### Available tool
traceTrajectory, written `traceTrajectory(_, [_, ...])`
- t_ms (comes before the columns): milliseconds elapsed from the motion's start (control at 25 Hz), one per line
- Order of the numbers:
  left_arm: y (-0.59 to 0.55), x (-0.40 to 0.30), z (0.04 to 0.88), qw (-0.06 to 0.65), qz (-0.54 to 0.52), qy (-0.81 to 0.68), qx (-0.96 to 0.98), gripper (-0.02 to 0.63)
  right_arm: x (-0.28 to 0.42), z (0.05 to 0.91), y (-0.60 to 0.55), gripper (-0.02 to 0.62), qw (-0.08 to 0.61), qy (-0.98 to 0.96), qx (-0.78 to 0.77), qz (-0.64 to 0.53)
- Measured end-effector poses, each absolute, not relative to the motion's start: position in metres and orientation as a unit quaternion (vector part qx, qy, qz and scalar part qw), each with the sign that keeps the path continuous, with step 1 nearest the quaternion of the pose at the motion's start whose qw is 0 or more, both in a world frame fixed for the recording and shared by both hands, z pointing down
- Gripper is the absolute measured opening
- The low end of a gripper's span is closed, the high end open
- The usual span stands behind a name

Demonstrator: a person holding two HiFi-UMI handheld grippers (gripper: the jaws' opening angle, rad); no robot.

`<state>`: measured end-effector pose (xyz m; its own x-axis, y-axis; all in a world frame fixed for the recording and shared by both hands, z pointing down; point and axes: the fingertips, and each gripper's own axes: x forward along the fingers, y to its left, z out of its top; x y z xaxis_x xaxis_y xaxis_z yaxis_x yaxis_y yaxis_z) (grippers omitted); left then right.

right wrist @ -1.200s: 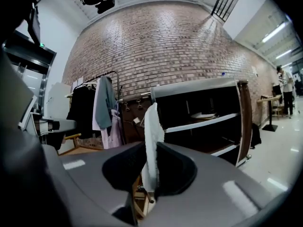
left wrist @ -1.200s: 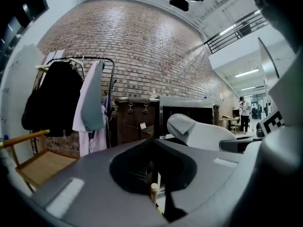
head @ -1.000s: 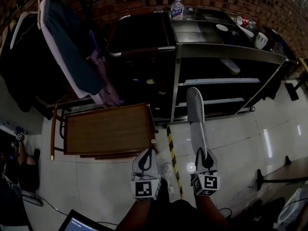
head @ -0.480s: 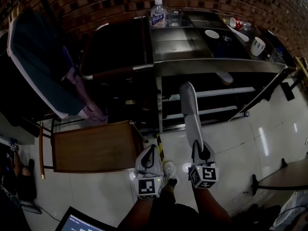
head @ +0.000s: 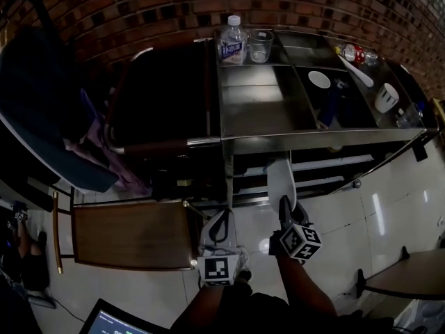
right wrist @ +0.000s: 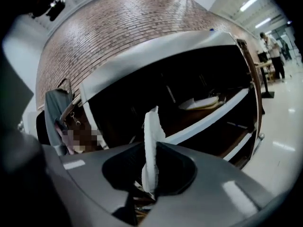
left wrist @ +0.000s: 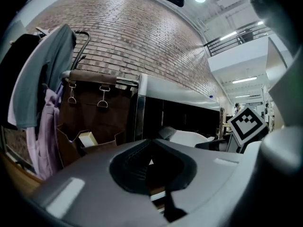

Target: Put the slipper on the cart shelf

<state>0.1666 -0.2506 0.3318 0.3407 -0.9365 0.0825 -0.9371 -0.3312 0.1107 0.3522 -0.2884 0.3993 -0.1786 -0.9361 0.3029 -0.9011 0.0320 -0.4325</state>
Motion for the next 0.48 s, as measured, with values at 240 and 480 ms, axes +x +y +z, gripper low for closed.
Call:
traceTrajectory(240, [-0.275, 0.159, 0.35, 0.086, 0.021, -0.585, 0.807, 0.015, 0.339, 0.397, -0.348, 0.06, 0.077, 0.726, -0.603, -0.322])
traceTrajectory(480, [-0.3, 0.153, 0.341, 0.072, 0.02, -0.601, 0.796, 0.015, 0.332, 0.409, -0.394, 0.06, 0.131, 0.698, -0.587, -0.389])
